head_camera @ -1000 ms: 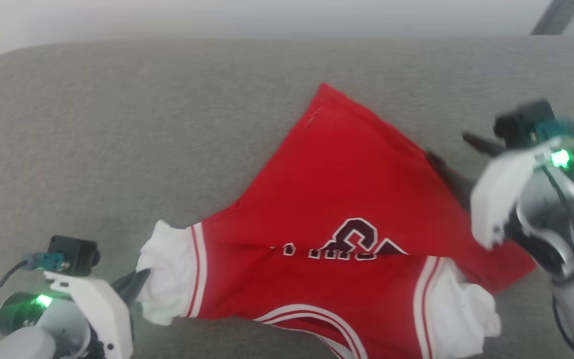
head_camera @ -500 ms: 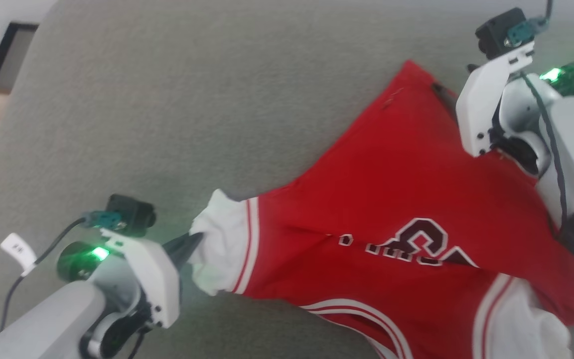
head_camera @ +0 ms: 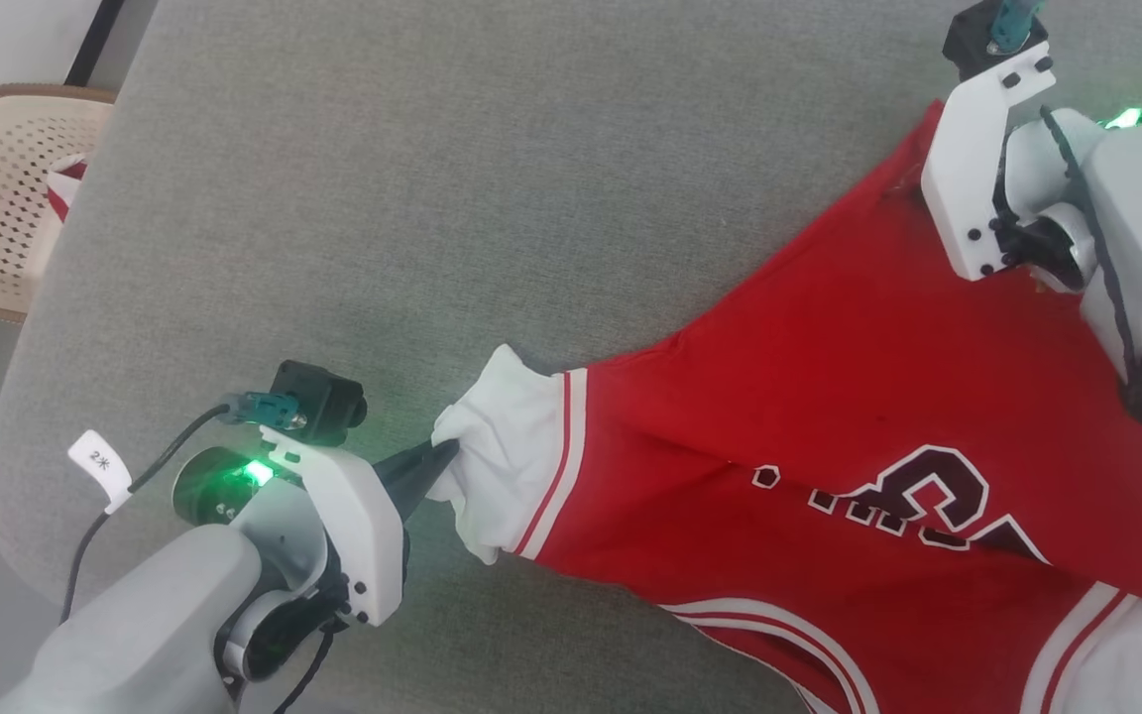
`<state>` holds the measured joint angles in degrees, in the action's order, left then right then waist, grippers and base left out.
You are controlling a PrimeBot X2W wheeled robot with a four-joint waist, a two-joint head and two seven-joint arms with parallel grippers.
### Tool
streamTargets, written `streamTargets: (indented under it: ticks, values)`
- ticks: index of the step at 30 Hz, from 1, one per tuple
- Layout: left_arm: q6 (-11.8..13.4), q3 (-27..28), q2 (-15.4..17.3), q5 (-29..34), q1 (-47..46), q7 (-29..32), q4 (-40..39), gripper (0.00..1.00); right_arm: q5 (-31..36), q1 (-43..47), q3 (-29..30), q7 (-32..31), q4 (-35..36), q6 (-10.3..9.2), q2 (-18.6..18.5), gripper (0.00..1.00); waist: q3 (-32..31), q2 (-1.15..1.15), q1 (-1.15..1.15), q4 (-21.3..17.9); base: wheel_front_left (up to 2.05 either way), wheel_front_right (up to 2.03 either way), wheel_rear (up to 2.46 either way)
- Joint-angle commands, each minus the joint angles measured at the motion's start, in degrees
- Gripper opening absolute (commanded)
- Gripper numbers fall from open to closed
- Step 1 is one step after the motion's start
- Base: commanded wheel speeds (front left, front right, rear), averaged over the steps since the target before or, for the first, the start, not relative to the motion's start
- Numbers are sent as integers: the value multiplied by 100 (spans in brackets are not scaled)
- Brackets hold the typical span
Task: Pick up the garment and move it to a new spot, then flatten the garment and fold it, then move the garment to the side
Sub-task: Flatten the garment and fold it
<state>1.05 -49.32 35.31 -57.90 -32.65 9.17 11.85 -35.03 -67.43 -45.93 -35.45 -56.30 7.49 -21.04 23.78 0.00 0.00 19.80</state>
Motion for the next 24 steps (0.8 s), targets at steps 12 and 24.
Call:
streamTargets:
  ticks: [12,24]
  values:
    - [24,298,324,-235,-310,175,76,0,-590,59,-656,459,186,-7,-235,0,-309,0,0,-415,0,0,0]
    - [431,925,1508,-189,-1525,1187,-412,0,-1208,-310,-839,1322,1112,-6,-772,0,-1119,0,0,-1555,0,0,0]
